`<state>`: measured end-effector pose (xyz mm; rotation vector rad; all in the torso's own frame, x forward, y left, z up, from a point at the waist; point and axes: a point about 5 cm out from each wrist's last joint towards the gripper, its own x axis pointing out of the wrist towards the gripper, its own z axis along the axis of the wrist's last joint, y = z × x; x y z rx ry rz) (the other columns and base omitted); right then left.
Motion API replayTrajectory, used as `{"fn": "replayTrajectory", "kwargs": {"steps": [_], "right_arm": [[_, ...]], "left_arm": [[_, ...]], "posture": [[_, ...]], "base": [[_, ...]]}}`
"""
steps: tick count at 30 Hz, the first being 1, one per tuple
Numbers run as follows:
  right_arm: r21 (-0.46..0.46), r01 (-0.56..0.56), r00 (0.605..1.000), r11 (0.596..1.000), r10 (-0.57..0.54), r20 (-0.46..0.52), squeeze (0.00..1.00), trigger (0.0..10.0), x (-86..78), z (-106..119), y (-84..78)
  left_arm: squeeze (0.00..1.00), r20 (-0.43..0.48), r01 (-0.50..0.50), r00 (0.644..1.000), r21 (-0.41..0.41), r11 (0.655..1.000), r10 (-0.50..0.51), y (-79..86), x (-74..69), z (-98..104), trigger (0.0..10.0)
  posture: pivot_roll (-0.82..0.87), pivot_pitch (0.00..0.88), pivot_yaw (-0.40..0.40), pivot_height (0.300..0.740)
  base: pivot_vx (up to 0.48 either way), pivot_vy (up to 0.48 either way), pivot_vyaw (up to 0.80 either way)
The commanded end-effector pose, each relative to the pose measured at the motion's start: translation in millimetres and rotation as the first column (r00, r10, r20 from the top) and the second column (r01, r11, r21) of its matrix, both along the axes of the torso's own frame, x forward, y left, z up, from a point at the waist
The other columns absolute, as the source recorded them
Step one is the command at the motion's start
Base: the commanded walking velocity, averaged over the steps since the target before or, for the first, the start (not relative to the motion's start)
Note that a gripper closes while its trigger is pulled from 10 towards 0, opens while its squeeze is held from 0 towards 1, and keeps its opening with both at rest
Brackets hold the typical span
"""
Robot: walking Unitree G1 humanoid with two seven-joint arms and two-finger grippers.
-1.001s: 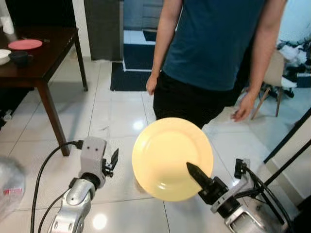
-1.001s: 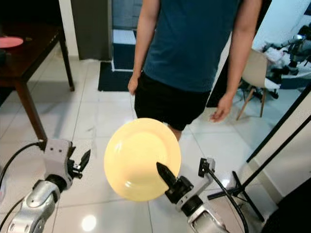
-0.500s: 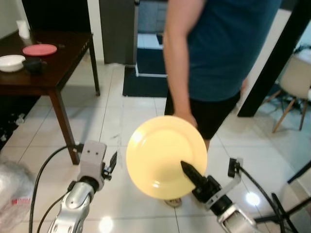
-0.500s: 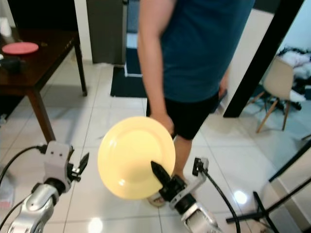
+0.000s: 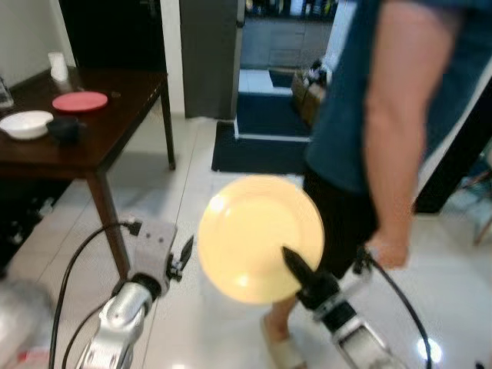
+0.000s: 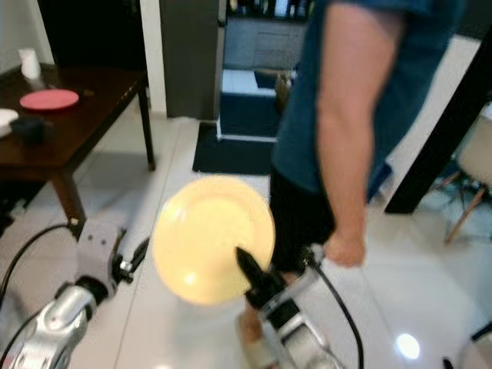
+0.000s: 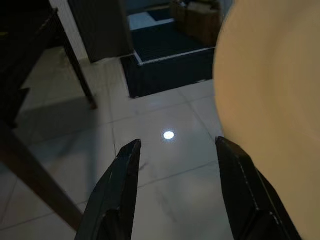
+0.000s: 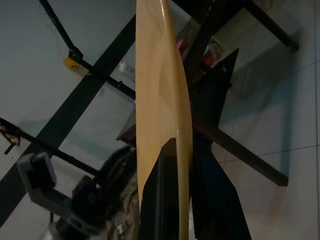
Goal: Setting the table
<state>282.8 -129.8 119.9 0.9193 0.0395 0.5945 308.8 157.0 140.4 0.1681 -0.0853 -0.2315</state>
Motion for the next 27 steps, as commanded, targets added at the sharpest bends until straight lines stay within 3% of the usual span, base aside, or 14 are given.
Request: {"fn": "replayTrajectory", "kwargs": {"steps": [1, 11, 27], "right_arm": [[-0.005, 0.028, 1.0, 1.0, -0.028, -0.01, 0.0, 10.0, -2.7, -2.6, -9.0], [0.001, 0.047, 0.999, 0.999, -0.047, 0.0, 0.0, 10.0, -4.9, 1.6, -16.3], [-0.015, 0.071, 0.997, 0.997, -0.071, 0.01, 0.0, 10.0, -7.8, 6.3, -23.5]], "left_arm": [[0.0, -0.02, 0.029, 0.999, 0.004, 1.0, -0.029, -7.8, -2.2, -6.2, 10.0], [0.0, -0.019, 0.054, 0.998, -0.015, 0.998, -0.055, -18.3, 0.3, -5.9, 10.0], [0.0, -0.021, 0.081, 0.996, -0.031, 0.996, -0.081, -28.3, 7.1, -6.9, 10.0]], "posture": [[0.06, 0.025, 0.039, 0.74], [0.04, 0.051, 0.039, 0.74], [0.0, 0.041, 0.044, 0.74]], "base": [[0.48, 0.0, 0.0], [0.48, 0.0, 0.0], [0.48, 0.0, -0.61]]}}
